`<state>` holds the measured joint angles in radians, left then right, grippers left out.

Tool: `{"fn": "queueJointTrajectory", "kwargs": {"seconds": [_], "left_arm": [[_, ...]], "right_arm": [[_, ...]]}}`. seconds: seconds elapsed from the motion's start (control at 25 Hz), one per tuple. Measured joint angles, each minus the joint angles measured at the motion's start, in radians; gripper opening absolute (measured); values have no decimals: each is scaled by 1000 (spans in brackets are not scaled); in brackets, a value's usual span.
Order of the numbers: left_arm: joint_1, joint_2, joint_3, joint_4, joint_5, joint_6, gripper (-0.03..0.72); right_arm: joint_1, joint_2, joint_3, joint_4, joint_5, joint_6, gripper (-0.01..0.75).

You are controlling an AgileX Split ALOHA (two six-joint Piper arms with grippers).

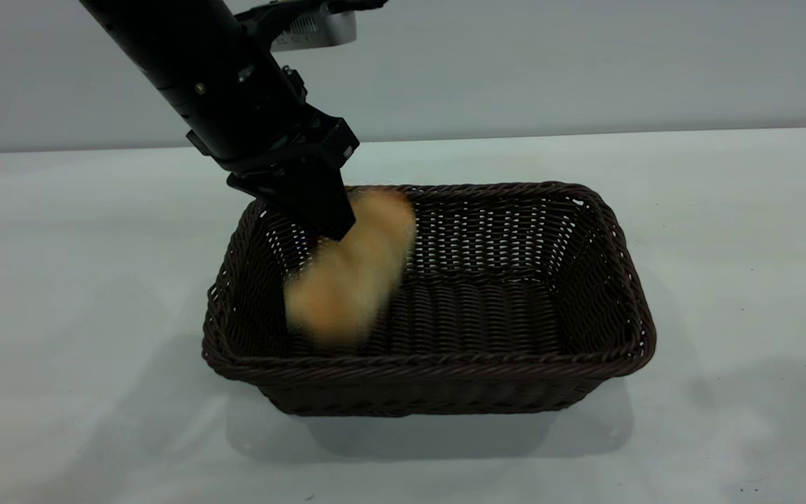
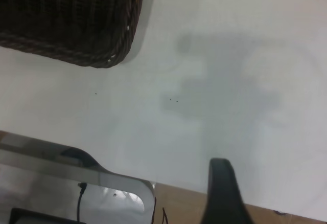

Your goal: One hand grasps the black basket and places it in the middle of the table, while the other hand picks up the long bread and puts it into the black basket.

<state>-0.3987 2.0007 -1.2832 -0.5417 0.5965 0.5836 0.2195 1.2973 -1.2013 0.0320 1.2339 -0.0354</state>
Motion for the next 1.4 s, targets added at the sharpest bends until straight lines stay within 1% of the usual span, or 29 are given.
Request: {"fn": "queueJointTrajectory", "kwargs": {"seconds": [0.12, 0.2, 0.28, 0.32, 0.4, 0.52, 0.64, 0.76, 0.84, 0.92, 1.12, 1.4], "left_arm": [[0, -7, 0, 8, 12, 0, 405], [0, -28, 0, 44, 30, -2, 498], [3, -68, -7, 110, 68, -47, 556], [8, -94, -17, 158, 96, -85, 573], [25, -151, -54, 268, 158, -209, 582], [59, -241, -111, 435, 293, -364, 582], [85, -344, -129, 561, 409, -430, 582], [113, -447, -130, 592, 514, -432, 582], [134, -510, -124, 592, 555, -427, 582], [154, -582, -94, 592, 564, -427, 582], [157, -770, 49, 588, 563, -427, 582], [157, -1053, 286, 570, 492, -427, 582]], "right_arm": [[0, 0, 0, 0, 0, 0, 512], [0, 0, 0, 0, 0, 0, 512], [0, 0, 0, 0, 0, 0, 512], [0, -2, 0, 0, 0, 0, 512], [0, -13, 0, 0, 0, 0, 512], [0, -47, 0, 0, 0, 0, 512], [0, -99, 4, 0, 0, 0, 512], [0, -159, 52, 0, 1, 0, 512], [0, -199, 102, 0, 2, 0, 512], [0, -244, 161, 0, 3, 0, 512], [0, -364, 321, 0, 3, 0, 512], [0, -585, 503, 0, -11, -40, 512]]}}
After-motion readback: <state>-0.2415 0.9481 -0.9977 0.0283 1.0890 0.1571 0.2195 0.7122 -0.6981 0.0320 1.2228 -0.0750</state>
